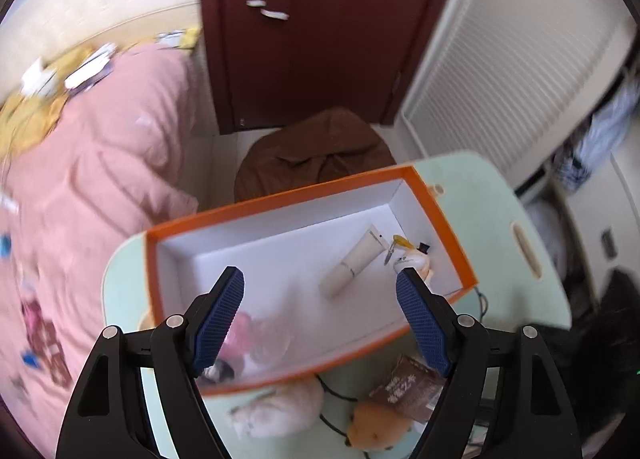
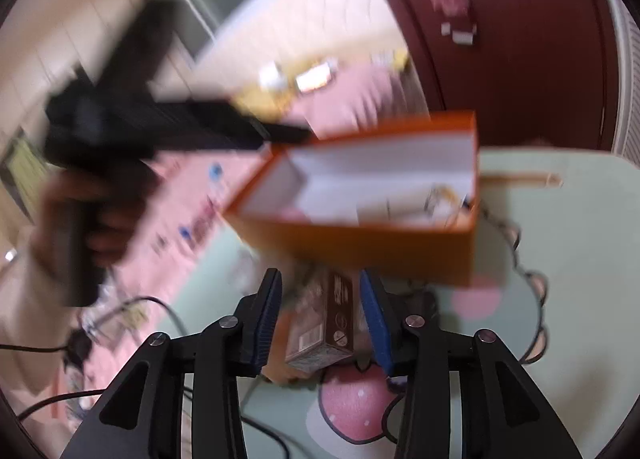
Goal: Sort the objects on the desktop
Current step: 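Grasp the white tube in the box with the left tool, set it on the table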
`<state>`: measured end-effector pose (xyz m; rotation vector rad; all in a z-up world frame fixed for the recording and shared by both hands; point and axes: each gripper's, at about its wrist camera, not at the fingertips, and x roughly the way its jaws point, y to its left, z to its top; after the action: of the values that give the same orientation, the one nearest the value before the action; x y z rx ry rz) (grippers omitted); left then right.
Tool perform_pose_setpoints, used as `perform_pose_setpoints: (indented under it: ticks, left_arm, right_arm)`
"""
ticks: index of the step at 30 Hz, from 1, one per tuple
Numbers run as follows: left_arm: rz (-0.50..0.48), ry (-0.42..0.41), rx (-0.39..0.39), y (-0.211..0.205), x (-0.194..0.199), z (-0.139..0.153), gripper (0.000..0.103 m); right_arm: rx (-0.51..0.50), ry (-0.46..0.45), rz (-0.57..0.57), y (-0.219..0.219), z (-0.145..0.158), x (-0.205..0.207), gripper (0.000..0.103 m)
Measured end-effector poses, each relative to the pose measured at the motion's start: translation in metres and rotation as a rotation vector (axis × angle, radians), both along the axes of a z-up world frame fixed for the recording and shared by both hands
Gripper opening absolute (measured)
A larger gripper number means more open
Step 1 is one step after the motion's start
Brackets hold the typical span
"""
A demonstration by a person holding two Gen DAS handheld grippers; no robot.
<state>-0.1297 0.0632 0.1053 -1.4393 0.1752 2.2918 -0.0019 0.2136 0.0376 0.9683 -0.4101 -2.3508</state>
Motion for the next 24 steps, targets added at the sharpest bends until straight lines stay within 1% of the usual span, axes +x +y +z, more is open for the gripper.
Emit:
perform_pose_setpoints:
  ticks: [2,4,6,8,9,10,12,14,15,17,18,20,21,22,23,24]
  left_arm:
    - [-0.05,-0.012,-0.044,0.014,-0.009,-0.008,0.079]
    - [-0.099,-0.018,-0.09,0.027,-0.015,-0.018,0.079]
    - [-0.149,-0.023,-0.135,0.041,-0.022,-0.027,0.079]
    - [-0.195,-0.031,-0.175,0.053,-0.029,-0.036,0.076]
    - [-0.216,-0.041,-0.183,0.056,-0.03,-0.042,0.066]
    - [-0.242,-0.055,-0.195,0.06,-0.03,-0.048,0.053]
    - [-0.287,-0.085,-0.214,0.067,-0.031,-0.06,0.043]
    - [-0.296,-0.121,-0.218,0.07,-0.031,-0.07,0.043]
    - [-0.301,-0.138,-0.219,0.071,-0.031,-0.075,0.041]
    - [-0.309,-0.161,-0.219,0.073,-0.032,-0.083,0.04]
    - [-0.311,-0.145,-0.213,0.072,-0.031,-0.082,0.04]
    - [-0.311,-0.117,-0.201,0.071,-0.031,-0.081,0.026]
    - [-0.301,-0.119,-0.197,0.069,-0.031,-0.08,0.023]
    - [-0.287,-0.125,-0.2,0.067,-0.031,-0.079,0.023]
    - [-0.276,-0.119,-0.202,0.065,-0.03,-0.076,0.023]
    - [-0.264,-0.099,-0.186,0.061,-0.027,-0.069,0.022]
  right_arm:
    - [-0.007,0.032,-0.048,0.016,0.005,0.006,0.055]
    - [-0.014,0.065,-0.095,0.033,0.011,0.013,0.058]
    - [-0.015,0.092,-0.146,0.049,0.015,0.018,0.058]
    - [0.008,0.071,-0.203,0.065,0.009,0.017,0.058]
    - [0.015,0.045,-0.229,0.073,0.003,0.015,0.058]
    - [0.01,0.026,-0.243,0.078,0.0,0.012,0.058]
    - [-0.018,-0.015,-0.273,0.089,-0.009,0.009,0.058]
    - [-0.044,-0.029,-0.283,0.094,-0.013,0.011,0.058]
    - [-0.054,-0.034,-0.287,0.095,-0.015,0.012,0.058]
    - [-0.053,-0.038,-0.282,0.092,-0.017,0.013,0.058]
    - [-0.051,-0.041,-0.279,0.092,-0.017,0.013,0.058]
    - [-0.05,-0.045,-0.273,0.09,-0.018,0.012,0.058]
    - [-0.051,-0.047,-0.269,0.089,-0.018,0.011,0.058]
    - [-0.05,-0.049,-0.266,0.087,-0.018,0.01,0.058]
    - [-0.049,-0.049,-0.264,0.086,-0.018,0.009,0.058]
    - [-0.046,-0.049,-0.263,0.084,-0.017,0.009,0.058]
